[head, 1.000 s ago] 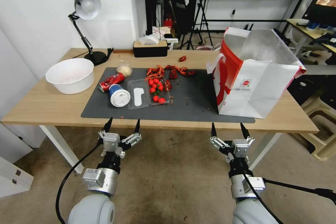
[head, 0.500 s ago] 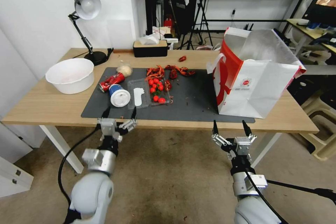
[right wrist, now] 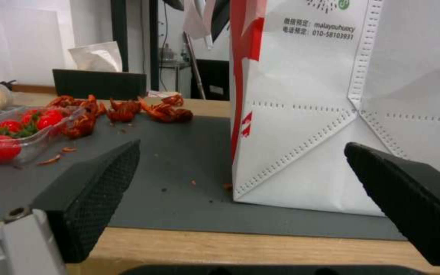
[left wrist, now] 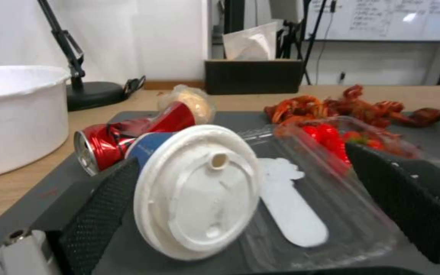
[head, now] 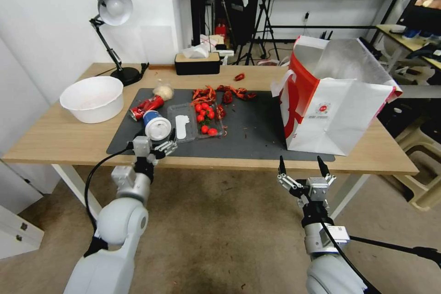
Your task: Pick up the trash from the table and place it into the takeout bag.
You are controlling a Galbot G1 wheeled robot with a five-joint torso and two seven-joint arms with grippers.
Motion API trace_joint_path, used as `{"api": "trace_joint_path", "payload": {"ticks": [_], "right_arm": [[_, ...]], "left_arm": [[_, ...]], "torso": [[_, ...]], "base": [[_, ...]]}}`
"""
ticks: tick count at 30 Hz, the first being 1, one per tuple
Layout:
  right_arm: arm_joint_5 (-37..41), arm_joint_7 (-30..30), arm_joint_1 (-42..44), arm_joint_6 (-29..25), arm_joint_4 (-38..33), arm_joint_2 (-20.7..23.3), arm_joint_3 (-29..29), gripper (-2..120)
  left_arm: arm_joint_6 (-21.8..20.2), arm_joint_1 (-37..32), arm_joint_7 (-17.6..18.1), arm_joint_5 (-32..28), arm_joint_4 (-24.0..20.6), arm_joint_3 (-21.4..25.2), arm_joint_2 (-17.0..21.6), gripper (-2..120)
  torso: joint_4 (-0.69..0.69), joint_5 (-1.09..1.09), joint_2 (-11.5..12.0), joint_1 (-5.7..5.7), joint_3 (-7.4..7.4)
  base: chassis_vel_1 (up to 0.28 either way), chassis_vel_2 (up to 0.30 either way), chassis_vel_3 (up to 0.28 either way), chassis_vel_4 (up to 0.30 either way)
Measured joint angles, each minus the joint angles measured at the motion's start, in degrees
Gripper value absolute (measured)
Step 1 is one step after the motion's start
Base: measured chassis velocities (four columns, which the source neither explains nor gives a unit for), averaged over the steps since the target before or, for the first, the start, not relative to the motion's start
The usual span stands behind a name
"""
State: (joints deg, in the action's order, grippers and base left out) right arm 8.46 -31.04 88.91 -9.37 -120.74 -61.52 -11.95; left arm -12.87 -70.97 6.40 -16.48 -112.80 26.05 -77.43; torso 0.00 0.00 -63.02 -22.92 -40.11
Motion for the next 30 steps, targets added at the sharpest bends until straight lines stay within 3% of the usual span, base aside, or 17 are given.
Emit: {"api": "trace_joint_path", "payload": {"ticks": [3,12,18,25,30], "right_arm": [[-0.2,0.0,0.0,0.1,0.0,-0.5,-0.1,100],[-0.9,0.1,0.3,0.2,-0.2,-1.4,-0.1,100],[-1.0,0.1,0.3,0.3,-0.2,-1.7,-0.1,100],[-1.4,0.2,0.2,0.3,0.0,-2.2,0.0,100],[-1.5,0.2,0.2,0.3,0.2,-2.2,0.0,100]], "left_arm": [[-1.2,3.4,2.5,0.0,2.8,-1.1,0.8,100],[-3.2,7.9,5.6,0.1,6.9,-2.4,1.7,100],[-4.7,9.2,7.7,0.1,7.7,-3.5,1.9,100],[-9.7,11.0,13.1,-0.5,8.4,-5.7,2.1,96],[-11.1,11.9,14.4,-1.3,8.8,-6.2,2.2,95]], "torso": [[0.00,0.00,0.0,0.00,0.00],[0.00,-0.01,0.0,0.00,0.00],[0.00,-0.01,0.0,0.00,0.00],[0.00,0.00,0.0,0.00,0.00],[0.00,0.00,0.0,0.00,0.00]], "base": [[0.000,0.000,0.000,0.000],[0.000,0.000,0.000,0.000],[0.000,0.000,0.000,0.000],[0.000,0.000,0.000,0.000],[0.000,0.000,0.000,0.000]]}}
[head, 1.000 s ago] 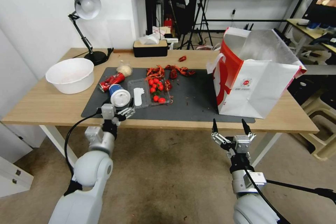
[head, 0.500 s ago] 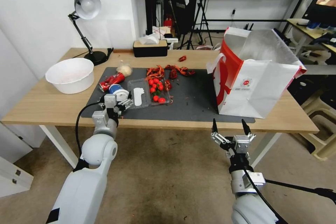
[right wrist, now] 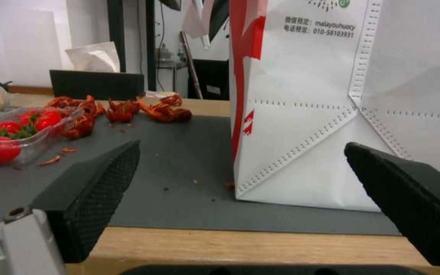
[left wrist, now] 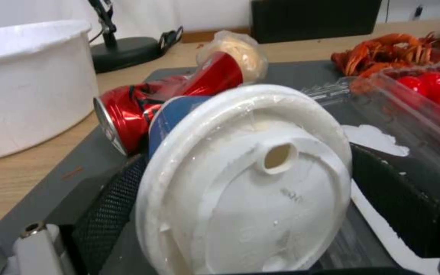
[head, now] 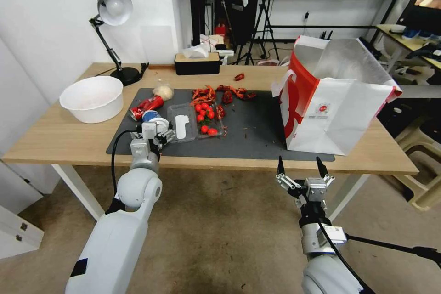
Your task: Pick up the trash from the table and place it into the takeout bag.
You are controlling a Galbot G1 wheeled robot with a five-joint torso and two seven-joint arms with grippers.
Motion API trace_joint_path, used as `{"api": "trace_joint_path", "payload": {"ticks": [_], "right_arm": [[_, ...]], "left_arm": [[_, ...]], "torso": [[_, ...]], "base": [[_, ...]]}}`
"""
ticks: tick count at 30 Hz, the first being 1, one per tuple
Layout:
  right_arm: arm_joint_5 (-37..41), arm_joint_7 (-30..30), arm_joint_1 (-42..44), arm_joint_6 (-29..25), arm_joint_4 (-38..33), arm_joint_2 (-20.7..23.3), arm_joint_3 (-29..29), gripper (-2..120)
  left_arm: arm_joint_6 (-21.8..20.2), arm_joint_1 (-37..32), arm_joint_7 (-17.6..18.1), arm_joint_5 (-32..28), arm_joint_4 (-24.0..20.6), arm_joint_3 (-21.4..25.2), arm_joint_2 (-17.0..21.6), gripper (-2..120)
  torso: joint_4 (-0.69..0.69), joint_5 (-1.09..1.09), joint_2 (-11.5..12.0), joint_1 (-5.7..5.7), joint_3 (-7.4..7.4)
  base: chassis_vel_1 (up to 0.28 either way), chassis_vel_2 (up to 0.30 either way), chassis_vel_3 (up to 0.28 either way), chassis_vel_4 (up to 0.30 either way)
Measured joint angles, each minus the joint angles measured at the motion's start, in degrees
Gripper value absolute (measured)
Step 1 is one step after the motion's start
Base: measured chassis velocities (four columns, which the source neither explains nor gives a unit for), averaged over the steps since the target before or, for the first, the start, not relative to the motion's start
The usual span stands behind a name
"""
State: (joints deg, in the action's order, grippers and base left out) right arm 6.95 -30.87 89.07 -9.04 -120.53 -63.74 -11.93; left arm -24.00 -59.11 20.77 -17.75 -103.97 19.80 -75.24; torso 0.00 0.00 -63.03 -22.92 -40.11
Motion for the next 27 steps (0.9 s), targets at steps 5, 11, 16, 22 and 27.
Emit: {"api": "trace_joint_path", "payload": {"ticks": [5,11,16,22,27], "right_arm": [[-0.3,0.0,0.1,0.0,0.1,-0.1,0.0,100],[-0.5,0.0,0.2,-0.1,0.2,-0.1,0.1,100],[-0.6,0.0,0.2,-0.2,0.2,-0.2,0.2,100],[-0.6,0.0,0.2,-0.4,0.2,-0.2,0.1,100],[-0.6,0.0,0.2,-0.5,0.3,-0.3,-0.1,100]], "left_arm": [[-0.3,0.0,0.3,-0.2,0.3,0.0,0.1,84],[0.1,-0.6,0.0,-0.1,0.2,0.3,0.2,71],[2.9,-1.7,-2.4,0.9,0.1,0.9,0.8,63],[9.5,-3.0,-9.0,1.6,-0.2,1.7,1.9,63],[19.6,-2.6,-19.6,0.0,0.5,2.3,4.6,63]], "torso": [[0.00,0.00,0.0,0.00,0.00],[0.01,0.00,0.0,0.00,0.00],[-0.01,0.00,0.0,0.00,0.00],[-0.01,-0.01,0.0,0.00,0.00],[-0.01,-0.02,0.0,0.00,0.00]], "base": [[0.000,0.000,0.000,0.000],[0.000,0.000,0.000,0.000],[0.000,0.000,0.000,0.000],[0.000,0.000,0.000,0.000],[0.000,0.000,0.000,0.000]]}}
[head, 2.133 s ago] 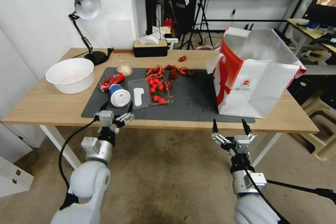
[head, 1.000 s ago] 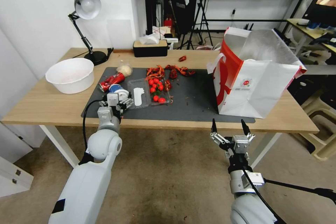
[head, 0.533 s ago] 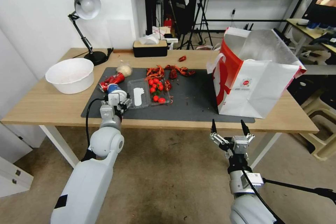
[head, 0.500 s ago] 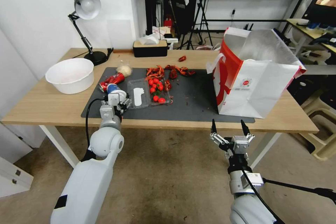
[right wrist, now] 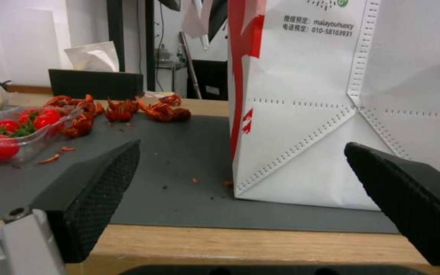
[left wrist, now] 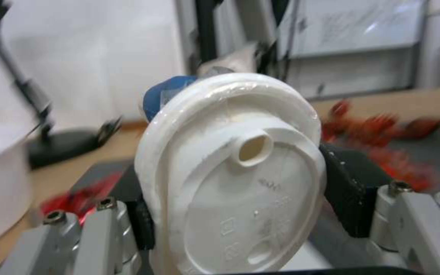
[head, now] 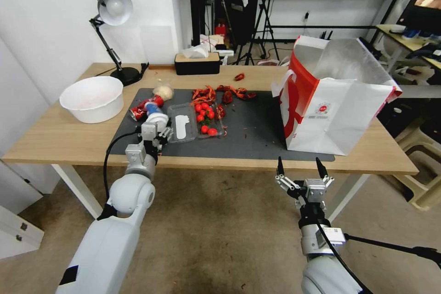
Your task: Pick up the trash from the table and place it into the takeout bag.
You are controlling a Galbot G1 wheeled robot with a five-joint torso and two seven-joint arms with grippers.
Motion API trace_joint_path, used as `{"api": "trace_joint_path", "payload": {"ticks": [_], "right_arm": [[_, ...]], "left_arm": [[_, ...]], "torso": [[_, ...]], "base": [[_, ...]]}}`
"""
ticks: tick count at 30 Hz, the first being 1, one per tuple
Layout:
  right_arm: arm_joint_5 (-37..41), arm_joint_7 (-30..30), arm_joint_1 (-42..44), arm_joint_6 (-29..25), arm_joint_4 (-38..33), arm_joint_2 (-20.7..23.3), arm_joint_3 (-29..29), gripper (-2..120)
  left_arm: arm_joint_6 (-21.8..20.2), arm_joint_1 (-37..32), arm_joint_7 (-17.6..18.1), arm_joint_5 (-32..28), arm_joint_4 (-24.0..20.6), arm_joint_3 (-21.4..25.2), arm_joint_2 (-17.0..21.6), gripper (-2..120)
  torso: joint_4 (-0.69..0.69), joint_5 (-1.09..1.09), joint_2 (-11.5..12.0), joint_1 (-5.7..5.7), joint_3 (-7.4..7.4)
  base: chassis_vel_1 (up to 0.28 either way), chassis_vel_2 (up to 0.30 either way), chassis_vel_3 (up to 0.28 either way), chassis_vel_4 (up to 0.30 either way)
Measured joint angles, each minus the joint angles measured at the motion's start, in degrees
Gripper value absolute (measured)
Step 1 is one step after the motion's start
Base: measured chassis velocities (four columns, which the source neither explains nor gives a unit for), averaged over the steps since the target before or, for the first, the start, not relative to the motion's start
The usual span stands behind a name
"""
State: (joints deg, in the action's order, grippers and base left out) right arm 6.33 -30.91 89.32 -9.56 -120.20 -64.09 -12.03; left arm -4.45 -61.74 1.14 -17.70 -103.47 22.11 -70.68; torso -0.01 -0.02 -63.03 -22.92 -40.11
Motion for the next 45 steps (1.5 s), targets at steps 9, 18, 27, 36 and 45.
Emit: {"api": "trace_joint_path", "payload": {"ticks": [9,18,27,36,45], "right_arm": [[0.0,0.0,0.4,-0.4,0.0,-0.3,-0.4,100],[-0.1,0.0,0.7,-0.5,0.0,-0.4,-0.6,100],[-0.2,0.0,0.8,-0.5,0.0,-0.5,-0.8,100],[0.0,0.0,-0.2,-0.7,0.4,-0.1,-1.4,100],[-0.1,0.0,-0.7,-0.7,1.3,-0.6,-1.5,100]], "left_arm": [[12.3,6.5,-13.7,-11.0,4.0,-3.1,7.7,63],[14.8,12.1,-21.3,-18.3,5.5,-7.8,12.9,63],[15.7,21.4,-24.6,-24.8,8.1,-17.7,16.9,62],[15.5,43.9,-26.0,-31.7,16.1,-34.7,15.5,62],[15.3,66.8,-25.7,-36.9,29.0,-54.5,0.1,62]], "torso": [[0.01,0.01,0.0,0.00,0.00],[0.00,0.03,0.0,0.00,0.00],[0.00,0.03,0.0,0.00,0.00],[0.00,0.05,0.0,0.00,0.00],[0.04,0.04,0.0,0.00,-0.01]], "base": [[0.000,0.000,0.000,0.000],[0.000,0.000,0.000,0.000],[0.000,0.000,0.000,0.000],[0.000,0.000,0.000,0.000],[0.000,0.000,0.000,0.000]]}}
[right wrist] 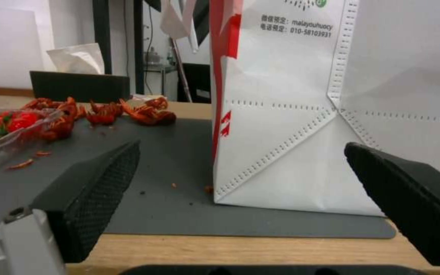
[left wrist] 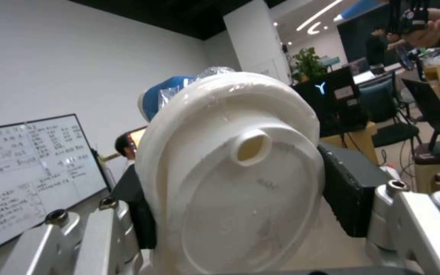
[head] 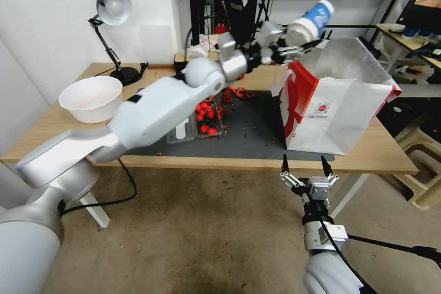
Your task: Pick up the trash from the table and place it into the takeout bag.
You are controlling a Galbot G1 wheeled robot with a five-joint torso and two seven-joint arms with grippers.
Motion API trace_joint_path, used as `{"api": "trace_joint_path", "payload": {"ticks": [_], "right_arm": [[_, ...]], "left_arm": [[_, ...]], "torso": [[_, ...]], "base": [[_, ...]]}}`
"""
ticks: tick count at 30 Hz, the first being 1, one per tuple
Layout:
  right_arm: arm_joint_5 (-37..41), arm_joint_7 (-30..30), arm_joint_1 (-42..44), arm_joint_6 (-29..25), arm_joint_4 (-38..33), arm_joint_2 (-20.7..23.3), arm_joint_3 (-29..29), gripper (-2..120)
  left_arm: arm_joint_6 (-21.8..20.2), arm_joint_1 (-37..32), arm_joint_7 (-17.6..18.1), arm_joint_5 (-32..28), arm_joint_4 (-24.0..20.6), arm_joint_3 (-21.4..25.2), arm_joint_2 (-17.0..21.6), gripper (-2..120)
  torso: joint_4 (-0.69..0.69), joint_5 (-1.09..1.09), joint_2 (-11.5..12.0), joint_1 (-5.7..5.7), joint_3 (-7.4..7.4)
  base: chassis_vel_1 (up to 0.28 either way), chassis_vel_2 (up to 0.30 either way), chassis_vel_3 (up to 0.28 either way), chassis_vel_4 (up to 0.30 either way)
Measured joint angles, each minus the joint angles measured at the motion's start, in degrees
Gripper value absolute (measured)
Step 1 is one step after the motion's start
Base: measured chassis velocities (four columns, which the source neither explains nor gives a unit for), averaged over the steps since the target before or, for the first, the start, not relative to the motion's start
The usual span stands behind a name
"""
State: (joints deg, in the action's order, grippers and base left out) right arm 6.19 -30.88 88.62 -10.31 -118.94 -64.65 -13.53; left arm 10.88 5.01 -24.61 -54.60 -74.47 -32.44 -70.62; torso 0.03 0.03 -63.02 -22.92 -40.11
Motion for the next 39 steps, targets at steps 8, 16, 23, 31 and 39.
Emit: {"api": "trace_joint_path", "payload": {"ticks": [8,16,23,31,39], "right_arm": [[-0.1,0.0,0.0,0.0,0.0,-0.2,0.0,100],[-0.2,0.0,-0.3,0.0,0.0,-0.7,0.1,100],[-0.2,0.0,-0.5,0.1,-0.3,-0.8,0.0,100],[-0.1,-0.1,-0.4,0.1,-0.7,-1.0,-0.3,100],[-0.1,-0.1,0.1,0.2,-1.1,-1.2,-0.6,100]], "left_arm": [[-0.1,5.0,0.3,-2.1,6.0,-6.4,-5.2,62],[0.2,6.4,0.2,-2.4,9.4,-10.4,-8.1,77],[0.2,6.8,0.3,-1.8,10.7,-10.4,-9.4,99],[0.1,6.1,1.1,-1.6,9.8,-8.3,-8.3,100],[-2.2,-0.3,4.4,-4.5,4.0,0.9,-2.6,100]], "torso": [[-0.03,-0.02,0.0,0.00,0.01],[-0.04,-0.03,0.0,0.00,0.00],[-0.03,-0.03,0.0,0.00,0.01],[-0.02,-0.02,0.0,0.00,0.01],[-0.04,-0.05,0.0,0.00,0.01]], "base": [[0.000,0.000,0.000,0.000],[0.000,0.000,0.000,0.000],[0.000,0.000,0.000,0.000],[0.000,0.000,0.000,0.000],[0.000,0.000,0.000,0.000]]}}
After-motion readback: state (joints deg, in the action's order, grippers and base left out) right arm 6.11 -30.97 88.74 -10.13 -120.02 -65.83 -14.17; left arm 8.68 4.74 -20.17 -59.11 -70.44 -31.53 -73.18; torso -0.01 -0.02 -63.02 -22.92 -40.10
